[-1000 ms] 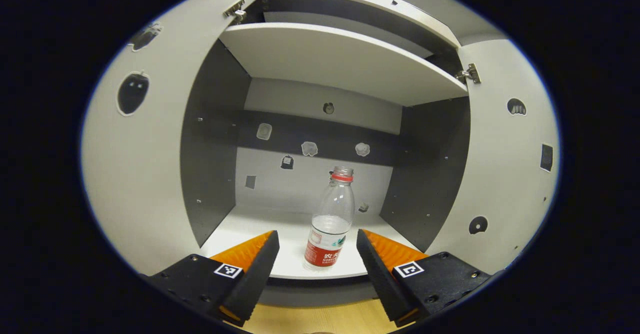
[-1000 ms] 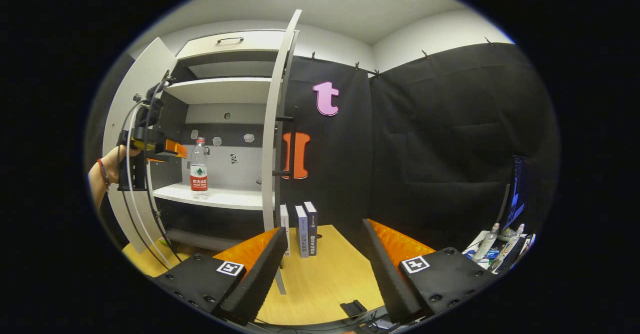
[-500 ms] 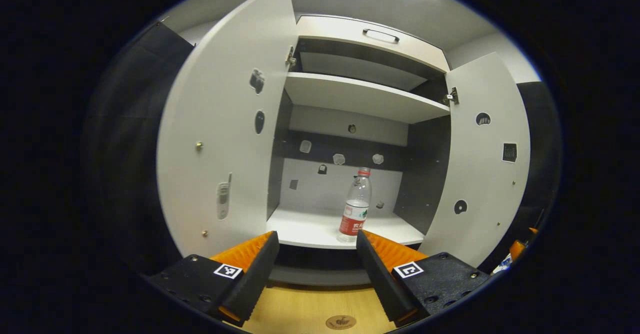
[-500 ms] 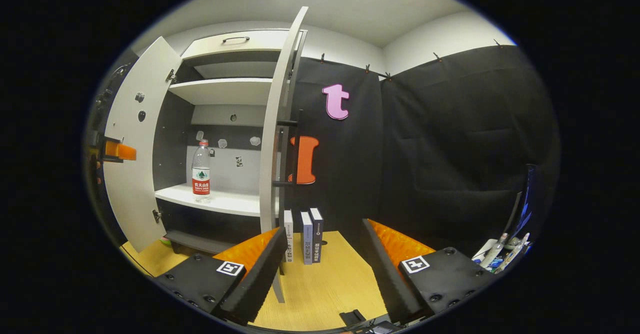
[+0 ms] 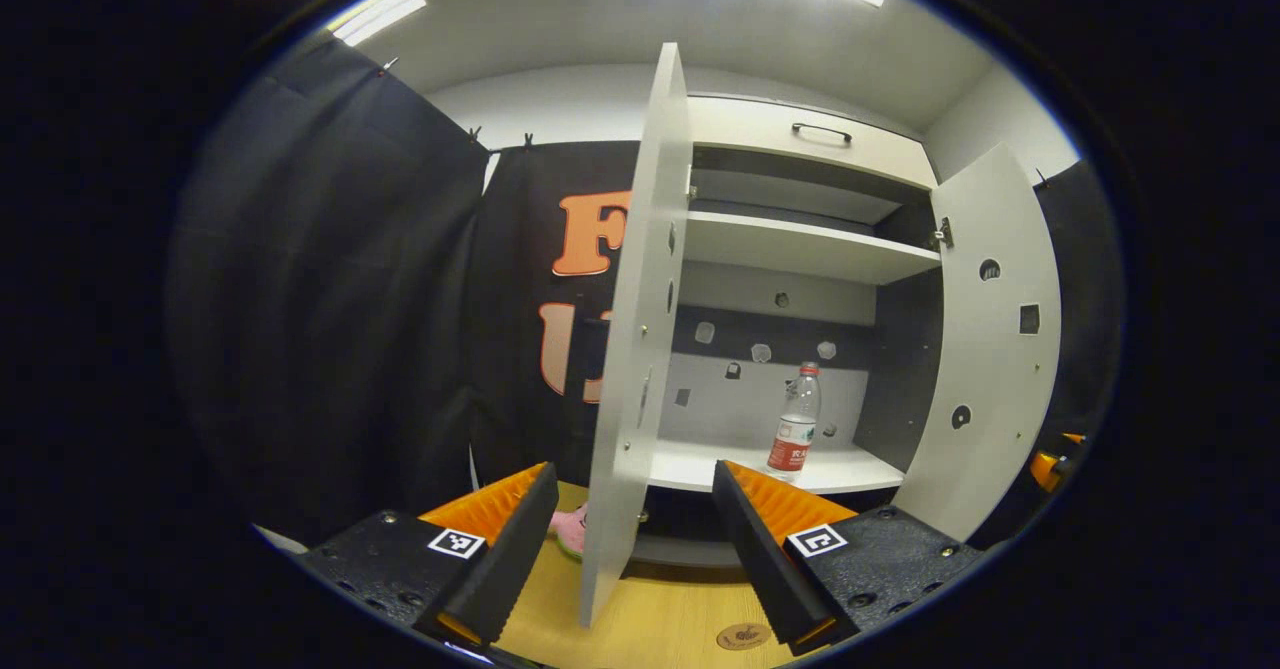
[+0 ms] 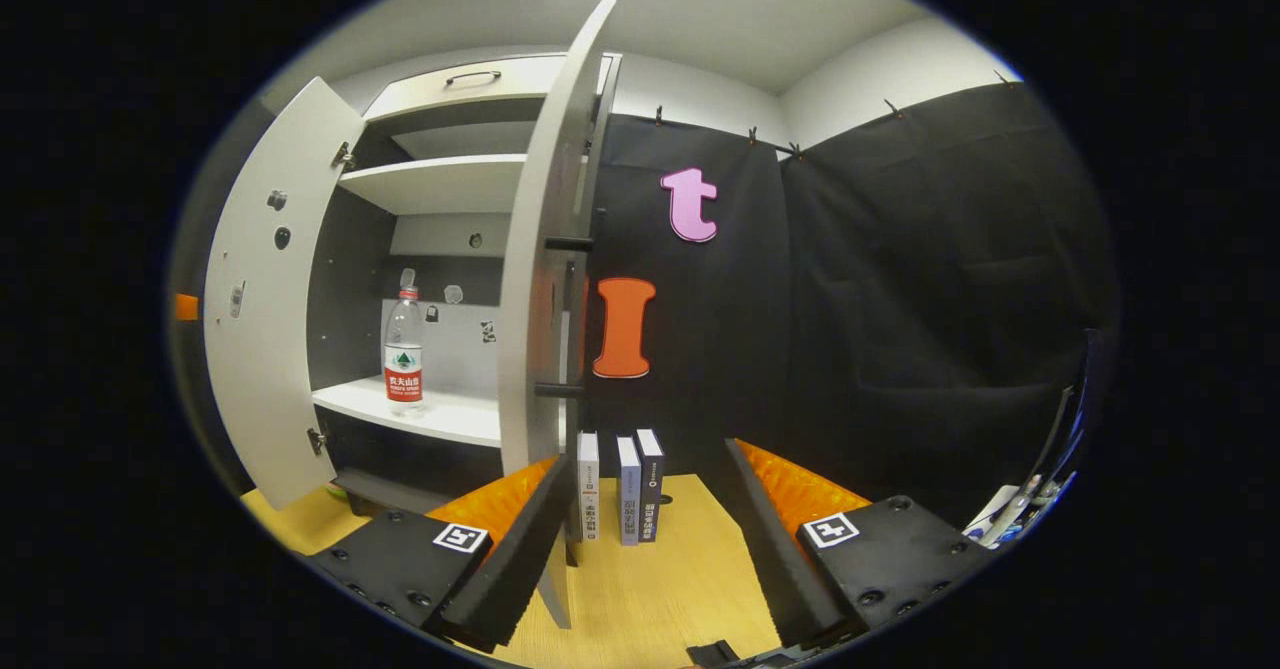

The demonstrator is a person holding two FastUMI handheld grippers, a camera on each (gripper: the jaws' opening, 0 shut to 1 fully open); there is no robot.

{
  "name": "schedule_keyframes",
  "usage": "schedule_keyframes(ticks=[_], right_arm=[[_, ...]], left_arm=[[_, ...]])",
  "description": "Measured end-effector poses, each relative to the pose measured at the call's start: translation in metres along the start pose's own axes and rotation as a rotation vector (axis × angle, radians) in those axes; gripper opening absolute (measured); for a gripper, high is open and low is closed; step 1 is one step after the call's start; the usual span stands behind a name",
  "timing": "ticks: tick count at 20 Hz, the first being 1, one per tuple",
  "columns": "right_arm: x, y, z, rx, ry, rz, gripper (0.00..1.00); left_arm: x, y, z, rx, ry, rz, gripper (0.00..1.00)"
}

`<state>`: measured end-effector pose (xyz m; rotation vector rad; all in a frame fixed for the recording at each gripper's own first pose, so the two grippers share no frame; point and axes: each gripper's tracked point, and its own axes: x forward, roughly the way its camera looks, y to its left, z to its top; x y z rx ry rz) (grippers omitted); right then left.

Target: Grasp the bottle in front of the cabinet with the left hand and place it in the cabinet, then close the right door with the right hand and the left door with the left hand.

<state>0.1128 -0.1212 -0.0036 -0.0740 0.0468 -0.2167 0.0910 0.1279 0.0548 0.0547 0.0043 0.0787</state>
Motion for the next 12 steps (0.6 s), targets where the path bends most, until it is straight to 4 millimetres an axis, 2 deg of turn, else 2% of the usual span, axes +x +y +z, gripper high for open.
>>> schedule_keyframes(ticks=[1,5,6,7,9,10,12], right_arm=[[0.007,-0.001,-0.003,0.000,0.009,0.002,0.98],[0.030,0.009,-0.015,0.001,0.038,0.037,0.98],[0.033,0.012,-0.017,0.000,0.045,0.048,0.94],[0.036,0.012,-0.019,-0.009,0.048,0.047,0.98],[0.039,0.010,-0.020,-0.034,0.043,0.036,0.95],[0.039,0.011,-0.019,-0.039,0.039,0.038,0.89],[0.038,0.013,-0.017,-0.048,0.038,0.036,0.88]], left_arm=[[-0.003,0.008,0.000,-0.005,-0.007,0.010,0.95],[-0.014,0.039,0.005,-0.006,-0.010,0.063,0.95],[-0.017,0.043,0.007,-0.010,-0.012,0.070,0.95],[-0.019,0.047,0.009,-0.015,-0.012,0.073,0.95],[-0.022,0.055,0.014,-0.025,-0.018,0.082,0.95],[-0.023,0.060,0.018,-0.027,-0.022,0.089,0.95],[-0.024,0.071,0.021,-0.023,-0.028,0.104,0.97]])
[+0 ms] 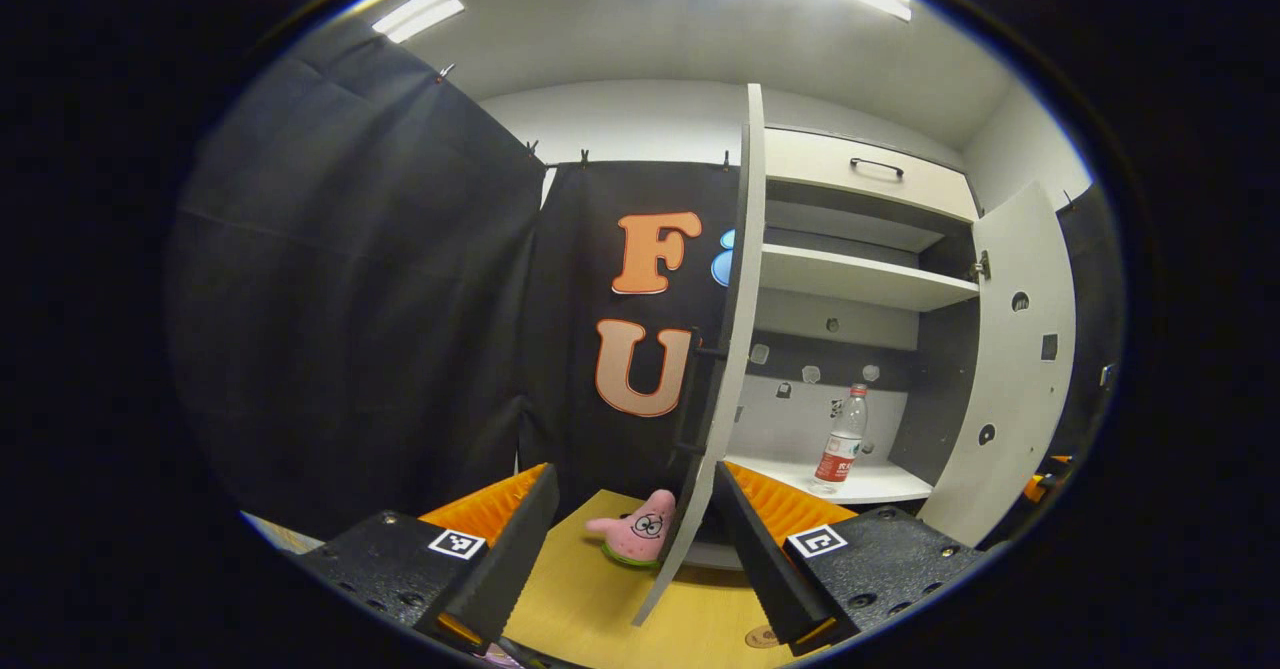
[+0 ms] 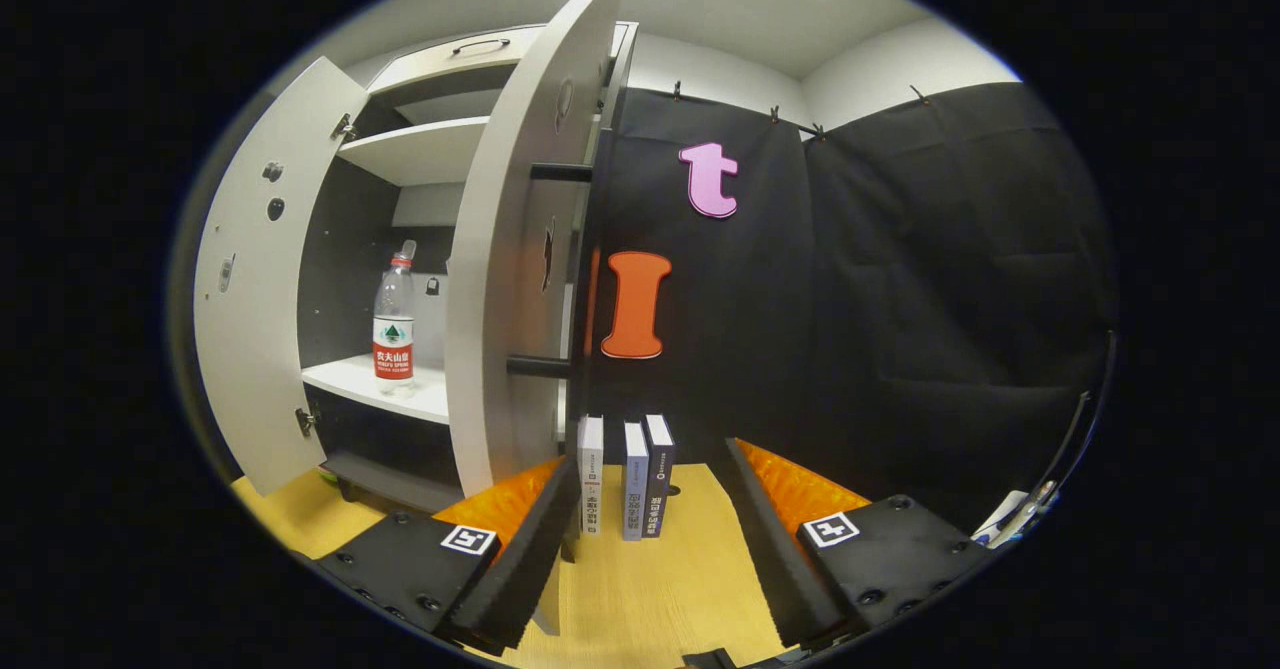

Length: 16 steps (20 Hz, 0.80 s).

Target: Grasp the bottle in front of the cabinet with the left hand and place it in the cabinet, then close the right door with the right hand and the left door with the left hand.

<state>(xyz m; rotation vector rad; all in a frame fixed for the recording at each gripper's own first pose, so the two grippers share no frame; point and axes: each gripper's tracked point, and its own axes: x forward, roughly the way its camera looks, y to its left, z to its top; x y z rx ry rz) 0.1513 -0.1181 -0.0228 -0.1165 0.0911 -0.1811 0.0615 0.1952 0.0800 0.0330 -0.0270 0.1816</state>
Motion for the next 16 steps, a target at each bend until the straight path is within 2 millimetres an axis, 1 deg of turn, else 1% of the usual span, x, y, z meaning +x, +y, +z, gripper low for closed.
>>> schedule_keyframes(ticks=[1,2,4,6,8,10,12,16], right_arm=[[-0.002,0.002,0.000,-0.005,-0.003,-0.002,0.95],[-0.004,0.003,0.002,-0.012,-0.008,-0.006,0.95],[-0.003,0.007,0.004,-0.026,-0.011,-0.009,0.94],[-0.005,0.008,0.002,-0.022,-0.007,-0.019,0.94],[-0.006,0.009,0.001,-0.007,-0.001,-0.024,0.94],[-0.009,0.015,0.002,0.010,0.004,-0.018,0.94],[-0.008,0.026,0.004,0.018,0.002,-0.011,0.94],[-0.017,0.037,0.007,0.010,-0.004,-0.016,0.94]], left_arm=[[-0.001,0.005,0.004,0.002,-0.002,0.006,0.97],[-0.002,0.009,0.007,0.002,-0.004,0.010,0.95],[0.000,0.015,0.009,0.008,-0.008,0.015,0.95],[0.001,0.023,0.010,0.026,-0.007,0.025,0.95],[0.002,0.026,0.010,0.039,-0.007,0.030,0.95],[0.003,0.027,0.013,0.045,-0.006,0.024,0.94],[0.004,0.029,0.012,0.048,-0.003,0.017,0.94],[0.009,0.032,0.009,0.039,0.005,0.005,0.94]])
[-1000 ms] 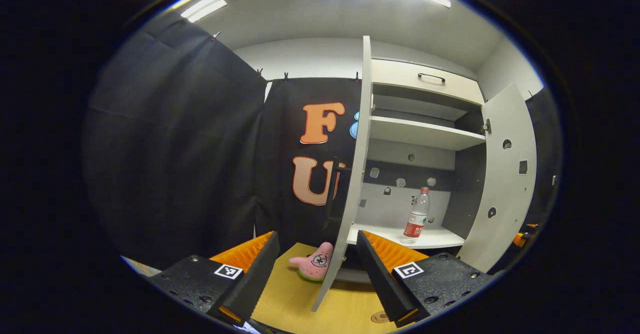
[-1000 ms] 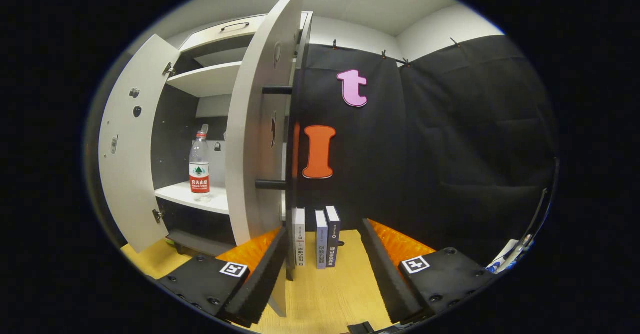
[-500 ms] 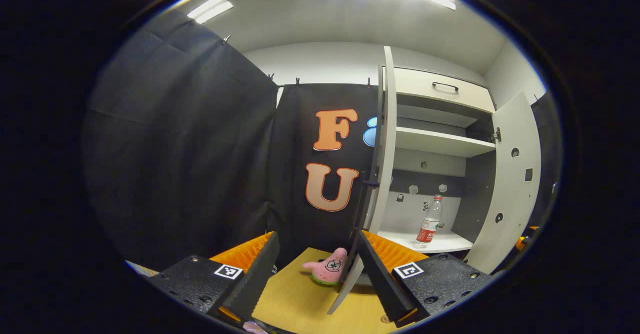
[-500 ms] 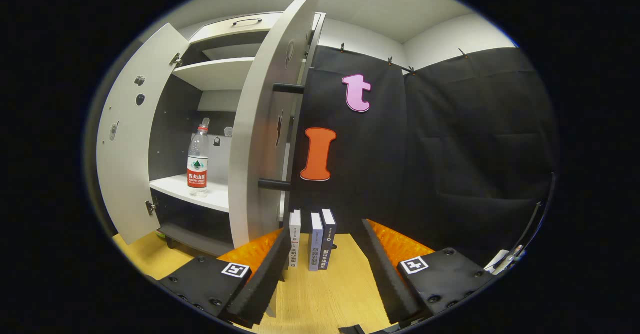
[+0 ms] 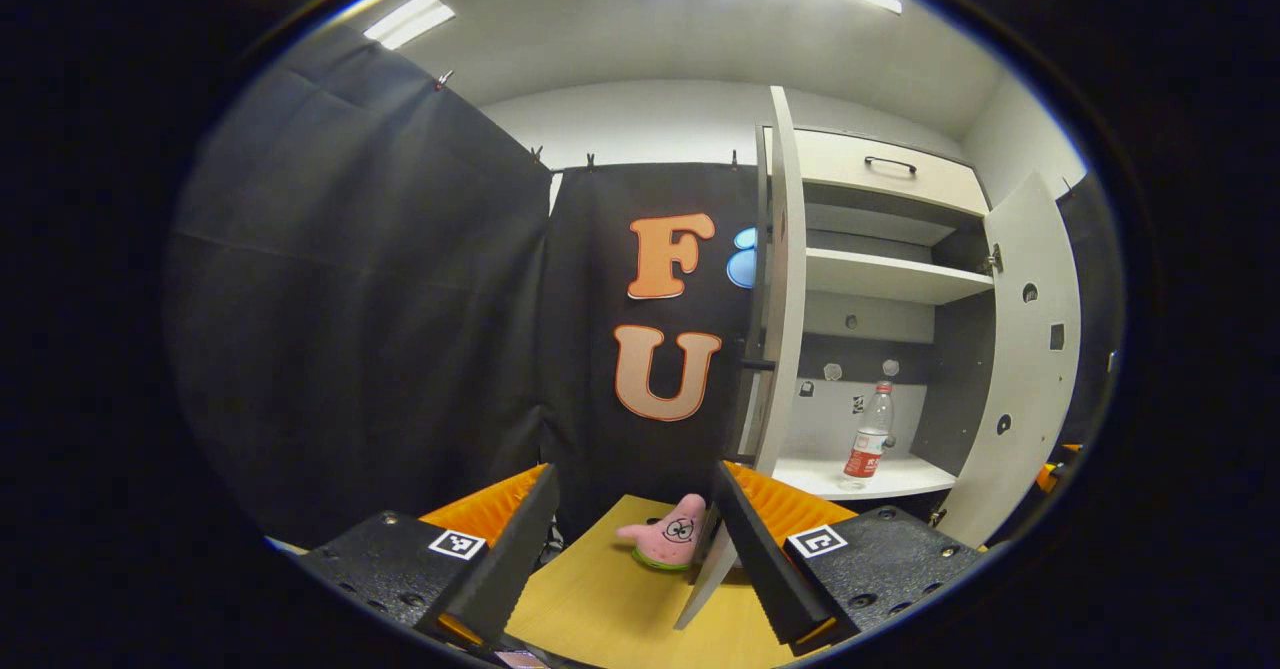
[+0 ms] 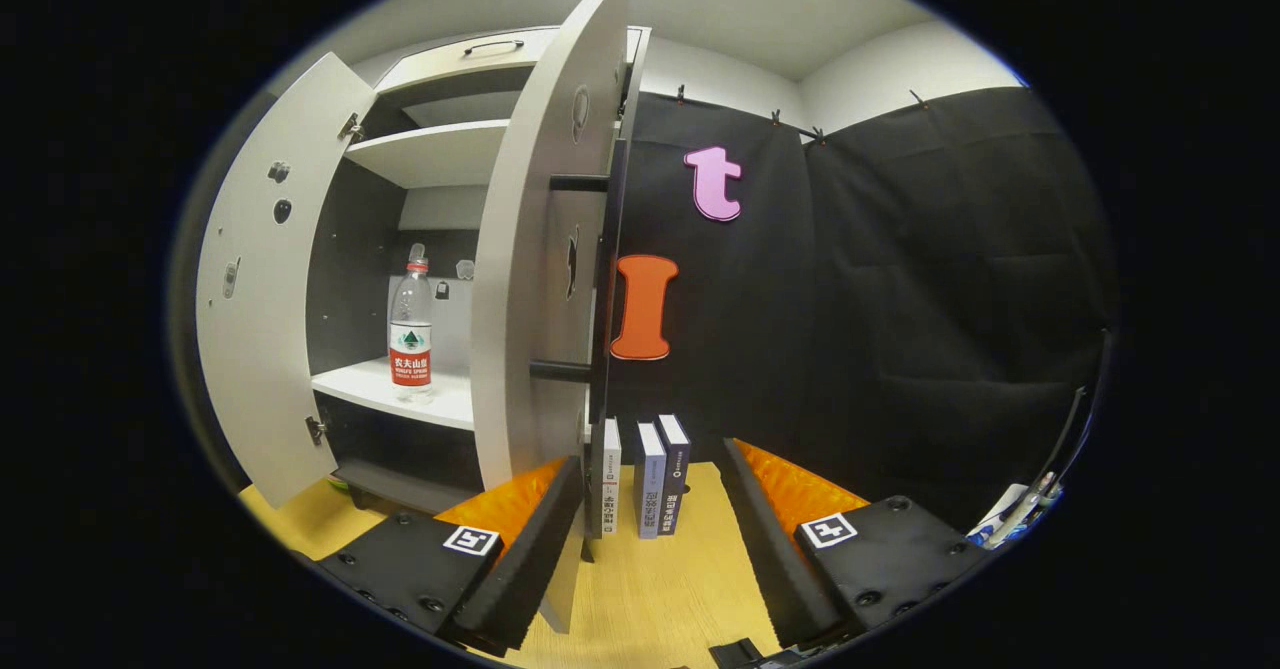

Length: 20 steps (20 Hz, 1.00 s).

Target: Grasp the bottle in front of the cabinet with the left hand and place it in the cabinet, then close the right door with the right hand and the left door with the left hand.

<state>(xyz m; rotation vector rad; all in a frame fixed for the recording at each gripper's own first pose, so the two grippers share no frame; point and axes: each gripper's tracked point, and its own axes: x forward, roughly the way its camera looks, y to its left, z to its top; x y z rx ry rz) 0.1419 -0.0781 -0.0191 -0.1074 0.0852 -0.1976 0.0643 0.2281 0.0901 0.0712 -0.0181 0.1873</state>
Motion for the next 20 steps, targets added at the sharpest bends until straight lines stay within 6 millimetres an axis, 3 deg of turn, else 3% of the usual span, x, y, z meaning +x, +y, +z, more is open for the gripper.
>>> schedule_keyframes(ticks=[6,13,20], right_arm=[[-0.009,0.017,0.002,0.002,-0.004,0.004,0.94],[-0.012,0.050,0.005,-0.008,-0.014,0.016,0.94],[-0.006,0.097,0.006,0.004,-0.027,0.063,0.94]], left_arm=[[0.003,0.010,-0.005,0.000,0.012,-0.013,0.94],[0.003,0.023,-0.013,0.014,0.026,-0.026,0.94],[0.008,0.035,-0.025,0.005,0.050,-0.045,0.94]])
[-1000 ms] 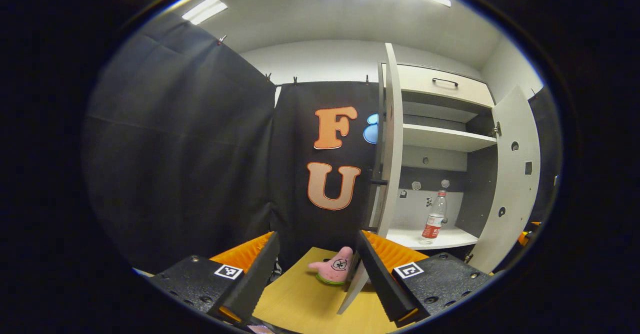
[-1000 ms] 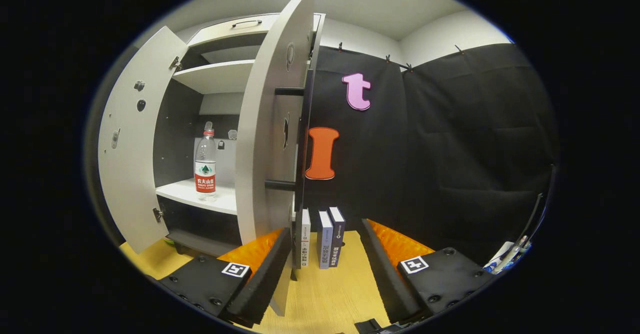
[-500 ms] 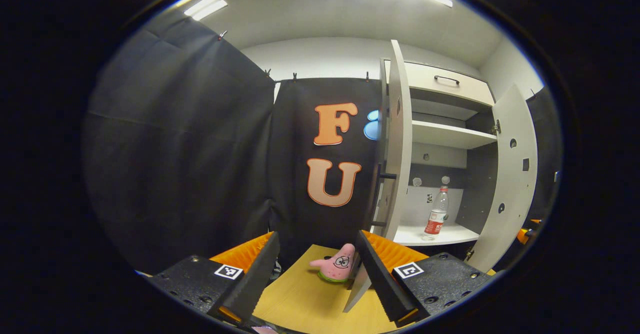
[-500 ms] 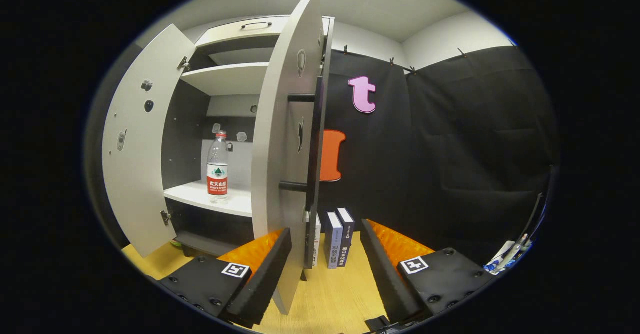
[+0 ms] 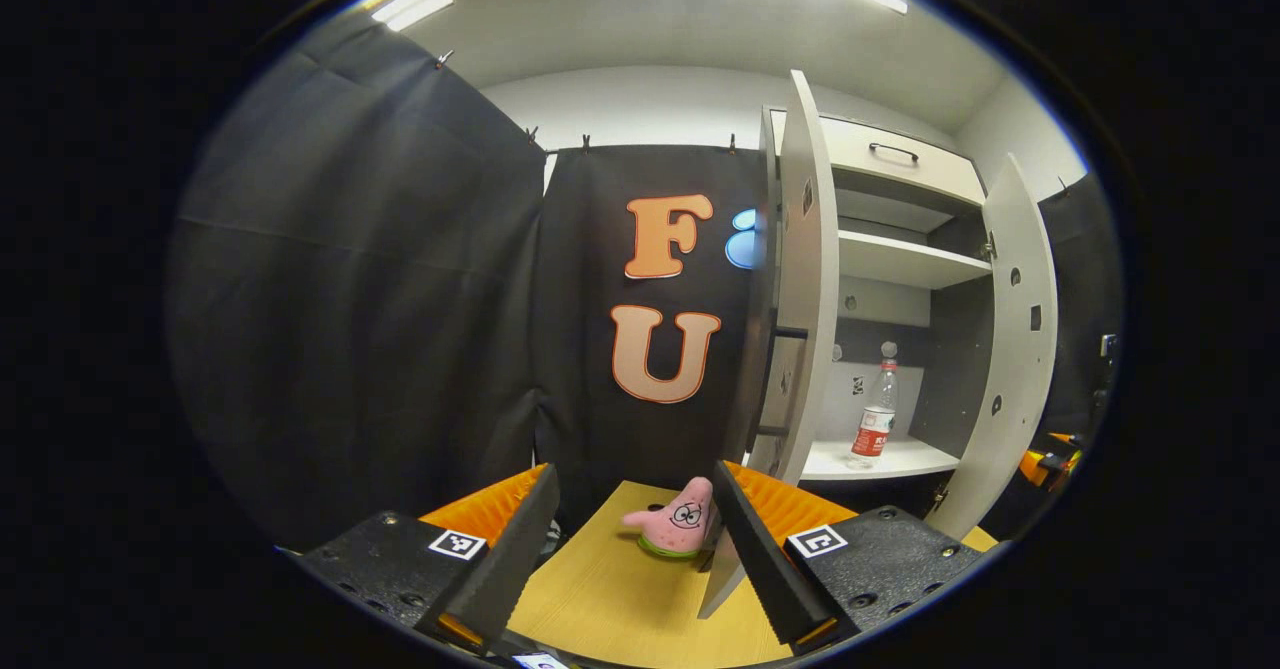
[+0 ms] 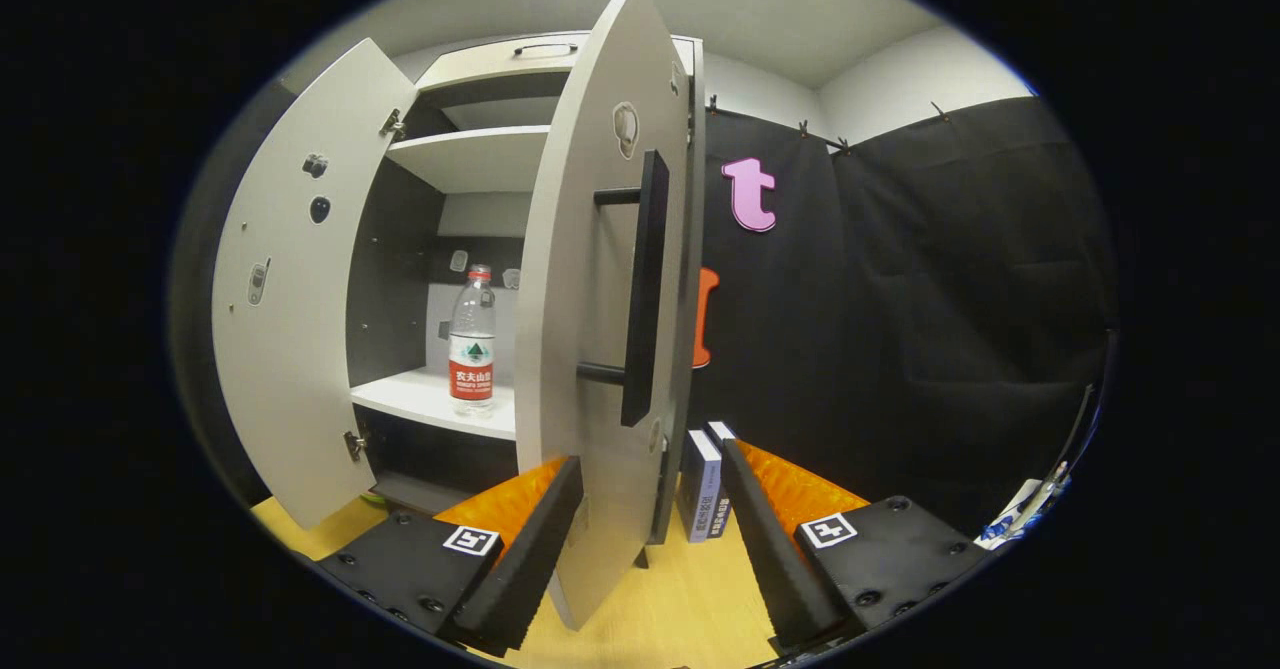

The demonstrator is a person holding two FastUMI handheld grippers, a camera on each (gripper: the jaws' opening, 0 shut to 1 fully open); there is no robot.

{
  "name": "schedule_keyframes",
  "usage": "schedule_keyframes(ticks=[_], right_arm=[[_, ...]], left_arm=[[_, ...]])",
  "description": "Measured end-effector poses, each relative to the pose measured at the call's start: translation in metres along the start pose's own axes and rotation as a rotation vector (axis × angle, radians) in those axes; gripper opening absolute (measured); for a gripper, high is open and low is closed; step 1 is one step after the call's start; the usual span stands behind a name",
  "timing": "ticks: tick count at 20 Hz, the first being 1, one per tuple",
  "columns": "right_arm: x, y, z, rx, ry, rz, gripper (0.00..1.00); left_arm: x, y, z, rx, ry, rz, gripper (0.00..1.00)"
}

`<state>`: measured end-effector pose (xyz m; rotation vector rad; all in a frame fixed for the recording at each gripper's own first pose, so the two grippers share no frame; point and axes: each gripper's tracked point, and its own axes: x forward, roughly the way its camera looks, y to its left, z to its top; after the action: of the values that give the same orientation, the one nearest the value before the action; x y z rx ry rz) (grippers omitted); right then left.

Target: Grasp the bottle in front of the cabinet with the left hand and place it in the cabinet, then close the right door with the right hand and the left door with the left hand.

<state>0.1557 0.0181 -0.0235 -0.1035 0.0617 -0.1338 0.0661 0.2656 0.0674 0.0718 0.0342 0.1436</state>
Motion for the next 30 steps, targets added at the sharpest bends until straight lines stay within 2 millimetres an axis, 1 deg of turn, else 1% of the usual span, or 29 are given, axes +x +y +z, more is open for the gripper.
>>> schedule_keyframes(ticks=[4,7,8,9,10,11,12,13,14,17,24,25,27,28,29,30], right_arm=[[0.014,0.030,0.003,-0.006,-0.015,0.034,0.94],[0.026,0.055,0.001,0.013,-0.015,0.075,0.95],[0.029,0.062,0.000,0.020,-0.009,0.086,0.90],[0.031,0.067,-0.002,0.022,-0.003,0.089,0.98],[0.031,0.069,-0.002,0.020,-0.001,0.087,0.94],[0.031,0.069,-0.002,0.020,-0.002,0.083,0.94],[0.030,0.069,-0.001,0.018,-0.001,0.077,0.98],[0.028,0.068,-0.001,0.018,0.002,0.071,0.98],[0.025,0.066,0.001,0.020,0.002,0.067,0.94],[0.016,0.060,0.010,0.031,-0.004,0.048,0.94],[-0.010,0.041,0.050,0.017,-0.057,0.006,0.94],[-0.014,0.039,0.054,0.012,-0.063,0.000,0.98],[-0.019,0.037,0.061,0.003,-0.070,-0.012,0.98],[-0.020,0.035,0.064,0.000,-0.072,-0.017,0.98],[-0.022,0.034,0.066,-0.003,-0.073,-0.024,0.98],[-0.023,0.032,0.067,-0.004,-0.075,-0.030,0.98]], left_arm=[[0.005,0.007,-0.004,-0.026,0.005,-0.007,0.94],[0.011,0.014,-0.010,-0.024,0.013,-0.002,0.95],[0.013,0.016,-0.012,-0.024,0.017,-0.002,0.94],[0.015,0.017,-0.014,-0.024,0.020,-0.002,0.94],[0.018,0.018,-0.016,-0.024,0.022,-0.004,0.94],[0.022,0.017,-0.017,-0.023,0.024,-0.008,0.95],[0.026,0.016,-0.021,-0.021,0.030,-0.013,0.94],[0.031,0.015,-0.024,-0.019,0.034,-0.018,0.95],[0.036,0.013,-0.025,-0.022,0.037,-0.025,0.95],[0.053,0.002,-0.037,-0.039,0.051,-0.061,0.95],[0.094,-0.035,-0.071,-0.025,0.094,-0.146,0.95],[0.099,-0.040,-0.077,-0.023,0.101,-0.155,0.95],[0.107,-0.049,-0.087,-0.021,0.118,-0.172,0.95],[0.110,-0.052,-0.092,-0.022,0.125,-0.179,0.93],[0.112,-0.056,-0.096,-0.024,0.132,-0.187,0.95],[0.113,-0.059,-0.099,-0.024,0.138,-0.194,0.93]])
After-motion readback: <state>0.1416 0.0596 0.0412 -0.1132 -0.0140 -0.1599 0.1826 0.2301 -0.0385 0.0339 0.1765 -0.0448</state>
